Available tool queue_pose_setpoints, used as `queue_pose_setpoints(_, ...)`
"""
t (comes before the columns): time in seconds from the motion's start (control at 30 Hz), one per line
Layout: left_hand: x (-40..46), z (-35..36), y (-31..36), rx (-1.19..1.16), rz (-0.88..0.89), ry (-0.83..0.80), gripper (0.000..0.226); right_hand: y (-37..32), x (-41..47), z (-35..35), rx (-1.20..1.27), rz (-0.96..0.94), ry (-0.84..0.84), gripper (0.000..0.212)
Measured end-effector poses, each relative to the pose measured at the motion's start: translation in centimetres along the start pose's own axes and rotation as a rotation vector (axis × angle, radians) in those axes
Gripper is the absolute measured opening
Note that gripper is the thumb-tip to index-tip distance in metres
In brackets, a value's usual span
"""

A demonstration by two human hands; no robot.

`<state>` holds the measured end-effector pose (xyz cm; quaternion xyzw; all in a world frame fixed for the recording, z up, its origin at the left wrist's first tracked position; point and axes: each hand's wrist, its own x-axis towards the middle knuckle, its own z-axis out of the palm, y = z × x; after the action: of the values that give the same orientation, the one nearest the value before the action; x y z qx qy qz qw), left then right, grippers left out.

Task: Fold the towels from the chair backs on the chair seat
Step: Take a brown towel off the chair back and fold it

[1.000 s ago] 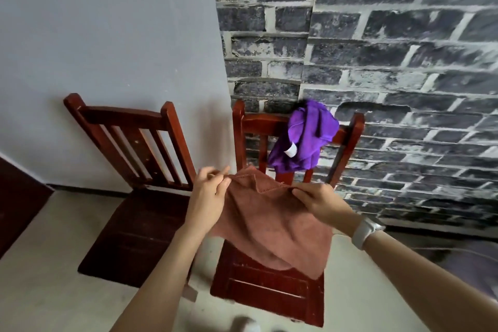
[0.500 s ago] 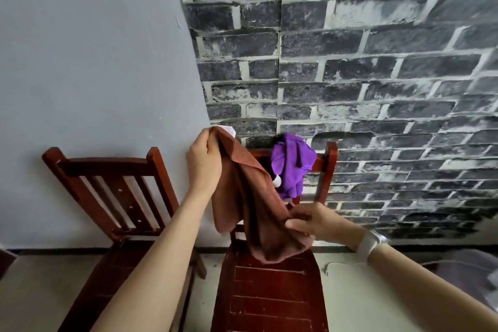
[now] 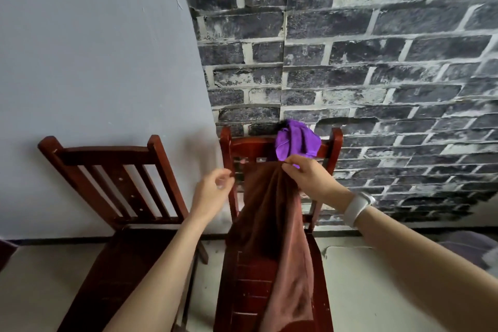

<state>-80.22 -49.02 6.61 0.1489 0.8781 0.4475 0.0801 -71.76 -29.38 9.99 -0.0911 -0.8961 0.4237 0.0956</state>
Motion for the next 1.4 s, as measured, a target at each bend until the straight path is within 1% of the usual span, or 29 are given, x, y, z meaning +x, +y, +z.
queue_pose_setpoints(0.03,-1.3,1.0,-0.5,-0.056,0.006,-0.085,0.021,-0.2,0.1,0.2,-0.026,0.004,-0.009,0.019)
queue_pose_setpoints(0.1,-3.3,3.0,-1.1,-0.146,0.022,-0.218,0.014,-0.6,0.3,0.5,-0.049,0.019,-0.031,0.013)
queue_pose_setpoints(0.17,-4.2,5.0,-1.2,-0.187,0.049,-0.291,0.015,-1.1,0.2,0.6,0.008,0.041,-0.072,0.013)
queue_pose_setpoints(0.23,-4.1,6.4,-0.8,-0.203,0.061,-0.285,0.019,-1.4,-0.1,0.4,0.128,0.061,-0.127,0.018)
queue_pose_setpoints(0.3,-3.8,7.5,-0.3,-0.170,0.110,-0.227,0.018,-1.5,-0.6,-0.2,0.223,0.083,-0.151,0.019)
queue_pose_setpoints(0.33,-3.7,7.9,0.0,-0.148,0.146,-0.186,0.016,-1.6,-0.7,-0.7,0.237,0.080,-0.135,0.019)
queue_pose_setpoints(0.37,-3.5,8.1,0.3,-0.139,0.177,-0.145,0.016,-1.5,-0.8,-1.2,0.221,0.068,-0.089,0.018)
queue_pose_setpoints(0.43,-2.9,8.3,0.6,-0.125,0.243,-0.052,0.016,-0.9,-0.8,-2.6,0.116,0.052,0.088,0.017)
queue_pose_setpoints(0.53,-1.8,7.7,1.7,-0.040,0.384,0.107,0.018,0.8,-1.1,-4.3,-0.077,0.119,0.327,0.018)
queue_pose_setpoints(0.57,-1.4,7.5,2.4,-0.017,0.430,0.118,0.019,1.5,-1.4,-4.6,-0.087,0.145,0.376,0.020)
queue_pose_setpoints(0.67,-0.6,6.9,4.7,0.080,0.568,0.072,0.022,2.7,-1.5,-5.1,-0.037,0.189,0.503,0.021)
queue_pose_setpoints(0.73,-0.4,6.3,6.0,0.156,0.606,0.021,0.025,3.1,-1.3,-5.5,-0.036,0.211,0.549,0.022)
queue_pose_setpoints(0.83,0.1,5.3,6.7,0.311,0.555,-0.174,0.048,3.7,-1.2,-6.2,-0.071,0.235,0.559,0.022)
queue_pose_setpoints(0.87,0.2,5.2,6.6,0.365,0.546,-0.234,0.050,3.8,-1.1,-6.3,-0.076,0.236,0.569,0.023)
queue_pose_setpoints(0.9,0.3,5.1,6.2,0.386,0.547,-0.270,0.047,3.8,-1.1,-6.3,-0.077,0.236,0.581,0.023)
queue_pose_setpoints(0.97,0.6,5.0,4.8,0.372,0.532,-0.269,0.030,3.7,-1.1,-6.4,-0.069,0.240,0.606,0.023)
queue_pose_setpoints(1.03,0.8,4.5,2.8,0.343,0.424,-0.274,0.019,4.0,-1.2,-6.6,-0.056,0.262,0.631,0.024)
queue_pose_setpoints(1.13,0.7,3.9,0.8,0.319,0.253,-0.339,0.011,4.6,-1.7,-7.1,-0.062,0.320,0.642,0.026)
queue_pose_setpoints(1.2,0.7,3.9,0.2,0.367,0.219,-0.350,0.016,5.1,-2.0,-7.2,-0.050,0.353,0.653,0.027)
queue_pose_setpoints(1.27,0.8,3.7,-0.2,0.436,0.172,-0.308,0.028,5.6,-2.2,-7.7,-0.025,0.405,0.675,0.029)
queue_pose_setpoints(1.33,1.0,3.3,-0.7,0.440,0.075,-0.249,0.040,6.4,-2.4,-8.7,0.013,0.457,0.693,0.031)
queue_pose_setpoints(1.4,1.2,3.1,-0.7,0.429,0.013,-0.222,0.045,7.2,-2.8,-9.5,0.055,0.482,0.699,0.032)
